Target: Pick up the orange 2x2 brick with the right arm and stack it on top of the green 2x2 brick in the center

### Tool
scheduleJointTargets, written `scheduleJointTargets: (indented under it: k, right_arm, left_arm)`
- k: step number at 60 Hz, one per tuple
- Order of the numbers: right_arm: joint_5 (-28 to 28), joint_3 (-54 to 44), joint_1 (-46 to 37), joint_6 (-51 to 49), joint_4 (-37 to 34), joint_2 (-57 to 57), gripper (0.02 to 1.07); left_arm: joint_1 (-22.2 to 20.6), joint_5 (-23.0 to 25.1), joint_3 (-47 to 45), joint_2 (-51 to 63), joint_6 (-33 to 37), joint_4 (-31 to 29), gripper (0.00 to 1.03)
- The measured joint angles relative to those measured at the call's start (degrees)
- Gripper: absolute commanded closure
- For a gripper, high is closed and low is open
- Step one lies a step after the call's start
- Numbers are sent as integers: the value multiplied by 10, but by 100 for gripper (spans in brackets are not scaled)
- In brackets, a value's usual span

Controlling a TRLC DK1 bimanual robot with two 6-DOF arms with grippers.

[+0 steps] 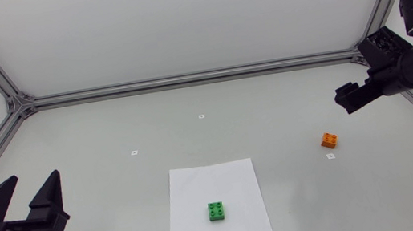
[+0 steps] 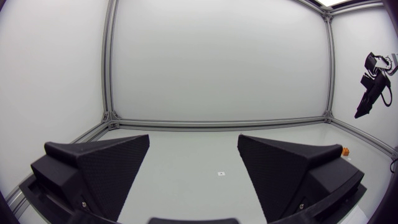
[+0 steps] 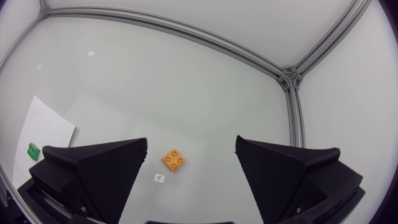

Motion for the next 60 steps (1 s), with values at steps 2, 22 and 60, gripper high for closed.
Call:
scheduleJointTargets:
  k: [2, 22, 60]
  right_arm:
    - [0, 3, -3, -19, -1, 20, 7]
    - [-7, 53, -15, -198, -57, 137, 7]
    - [-57, 184, -37, -365, -195, 309, 8]
  left_arm:
    - [0, 0, 0, 0, 0, 0, 4]
    - [0, 0, 0, 0, 0, 0, 4]
    - [0, 0, 0, 0, 0, 0, 4]
